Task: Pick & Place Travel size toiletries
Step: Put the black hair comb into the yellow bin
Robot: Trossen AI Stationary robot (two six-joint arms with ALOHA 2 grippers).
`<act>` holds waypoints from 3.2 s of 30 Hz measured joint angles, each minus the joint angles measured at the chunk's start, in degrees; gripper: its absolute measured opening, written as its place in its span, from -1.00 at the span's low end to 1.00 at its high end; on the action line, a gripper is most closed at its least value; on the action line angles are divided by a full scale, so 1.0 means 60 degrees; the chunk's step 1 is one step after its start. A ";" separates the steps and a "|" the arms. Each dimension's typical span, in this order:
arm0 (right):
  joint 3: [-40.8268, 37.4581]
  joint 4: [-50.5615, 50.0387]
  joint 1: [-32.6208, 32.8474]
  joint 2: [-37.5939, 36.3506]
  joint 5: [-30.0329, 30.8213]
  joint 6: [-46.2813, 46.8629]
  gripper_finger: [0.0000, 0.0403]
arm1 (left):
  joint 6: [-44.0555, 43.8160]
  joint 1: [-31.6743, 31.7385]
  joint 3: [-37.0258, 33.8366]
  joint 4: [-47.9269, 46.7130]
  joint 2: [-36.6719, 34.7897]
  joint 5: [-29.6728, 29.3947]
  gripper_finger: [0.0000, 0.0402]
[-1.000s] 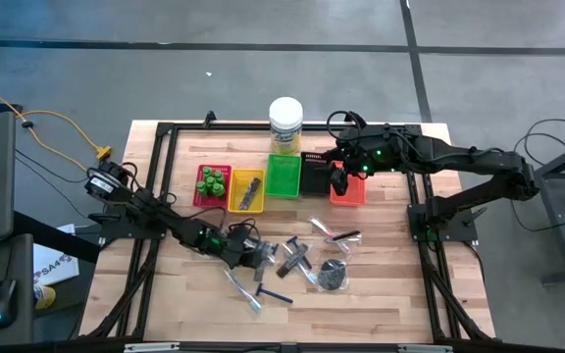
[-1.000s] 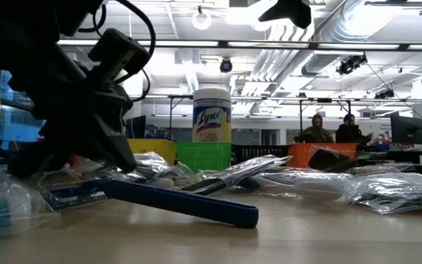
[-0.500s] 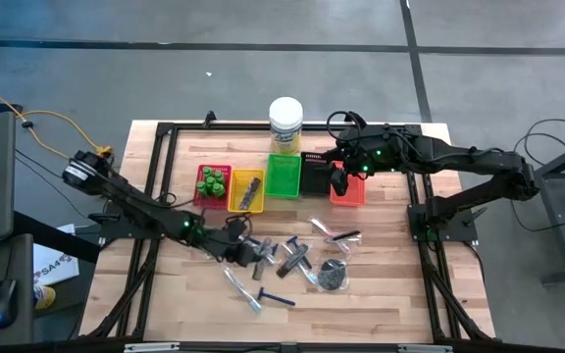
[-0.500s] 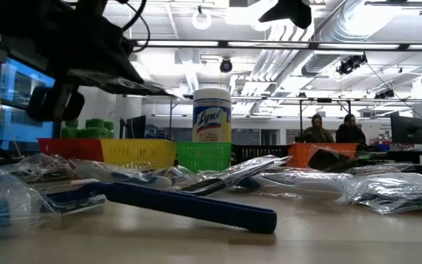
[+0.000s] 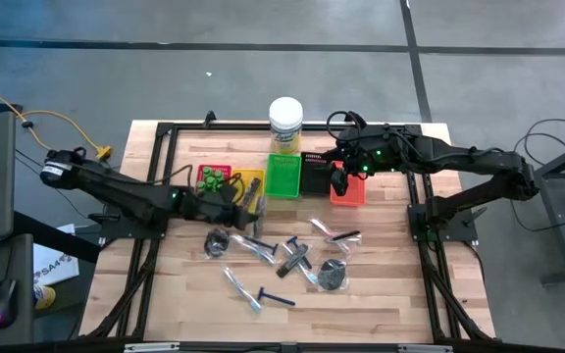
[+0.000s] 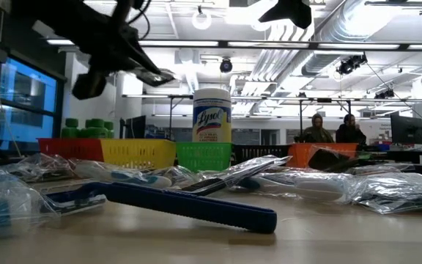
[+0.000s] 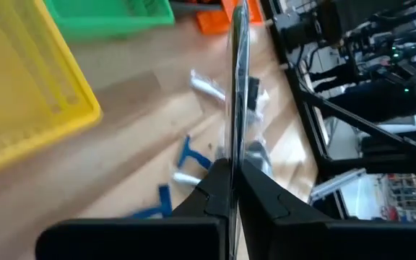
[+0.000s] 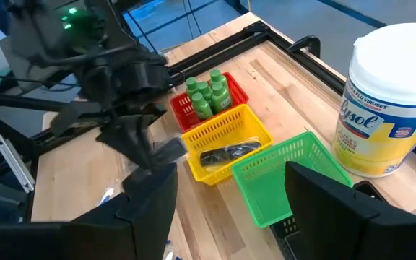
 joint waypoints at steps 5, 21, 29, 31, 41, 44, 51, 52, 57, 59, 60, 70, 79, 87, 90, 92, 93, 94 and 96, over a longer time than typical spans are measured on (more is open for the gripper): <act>0.0000 0.0000 0.0000 0.0000 -0.0003 0.0006 0.21 | 0.0843 0.1122 0.0245 -0.0046 0.0050 0.0803 -0.97; 0.0000 0.0003 0.0000 0.0000 0.0084 -0.0029 0.21 | 0.1997 0.2836 0.0695 -0.2616 0.0207 0.0111 -0.97; 0.0000 0.0002 0.0000 0.0000 0.0295 -0.0088 0.21 | 0.2132 0.2988 0.0703 -0.2660 0.0783 0.0120 -0.96; 0.0000 0.0003 0.0000 0.0000 0.0291 -0.0088 0.21 | 0.2132 0.2989 0.0703 -0.2741 0.0916 0.0230 -0.96; 0.0000 0.0003 0.0000 0.0000 0.0291 -0.0088 0.21 | 0.2200 0.2989 0.0703 -0.2776 0.1052 0.0229 -0.55; 0.0000 0.0003 0.0000 0.0000 0.0291 -0.0074 0.21 | 0.2200 0.2993 0.0703 -0.2886 0.1052 0.0202 -0.44; 0.0000 -0.0037 0.0000 0.0000 0.0222 0.0365 0.21 | 0.2203 0.2993 0.1058 -0.3916 0.0952 0.0087 -0.39; 0.0000 -0.0089 0.0002 0.0000 0.0189 0.0544 0.21 | 0.2227 0.2989 0.1220 -0.4213 0.0903 0.0025 -0.39; 0.0004 -0.0705 0.0422 0.0000 0.0376 0.1762 0.21 | 0.2895 0.2923 0.2093 -0.5072 0.0671 -0.0171 -0.39; 0.0004 -0.1177 0.0765 0.0000 0.0600 0.2436 0.21 | 0.3098 0.2746 0.2370 -0.5203 0.0572 -0.0348 -0.39; 0.0004 -0.1457 0.0972 0.0000 0.0763 0.2790 0.21 | 0.3142 0.2615 0.2468 -0.5349 0.0492 -0.0484 -0.39; -0.0245 -0.2665 0.4200 0.0225 0.3206 0.7134 0.21 | 0.2884 0.0614 0.2539 -0.6477 -0.0256 -0.1901 -0.39; -0.1449 -0.0905 0.6068 0.1775 0.4055 1.1420 0.21 | 0.2873 -0.0542 0.2539 -0.6700 -0.0808 -0.2469 -0.39; -0.1563 0.0906 0.6206 0.3594 0.4193 1.3262 0.21 | 0.2874 -0.0588 0.2535 -0.7065 -0.0912 -0.2484 -0.39; -0.1563 0.1148 0.6257 0.4238 0.4247 1.4072 0.21 | 0.2871 -0.0588 0.2535 -0.7058 -0.0912 -0.2482 -0.39; -0.1566 0.1161 0.6366 0.4603 0.4343 1.4671 0.21 | 0.2870 -0.0588 0.2535 -0.7054 -0.0912 -0.2481 -0.39; -0.1566 0.1156 0.6417 0.4762 0.4454 1.4989 0.21 | 0.2874 -0.0588 0.2535 -0.7058 -0.0912 -0.2481 -0.39; -0.1566 0.1135 0.6475 0.4905 0.4569 1.5287 0.21 | 0.2874 -0.0588 0.2533 -0.7058 -0.0912 -0.2477 -0.39; -0.1566 0.1145 0.6524 0.5140 0.4746 1.5706 0.21 | 0.2870 -0.0588 0.2533 -0.7072 -0.0915 -0.2462 -0.39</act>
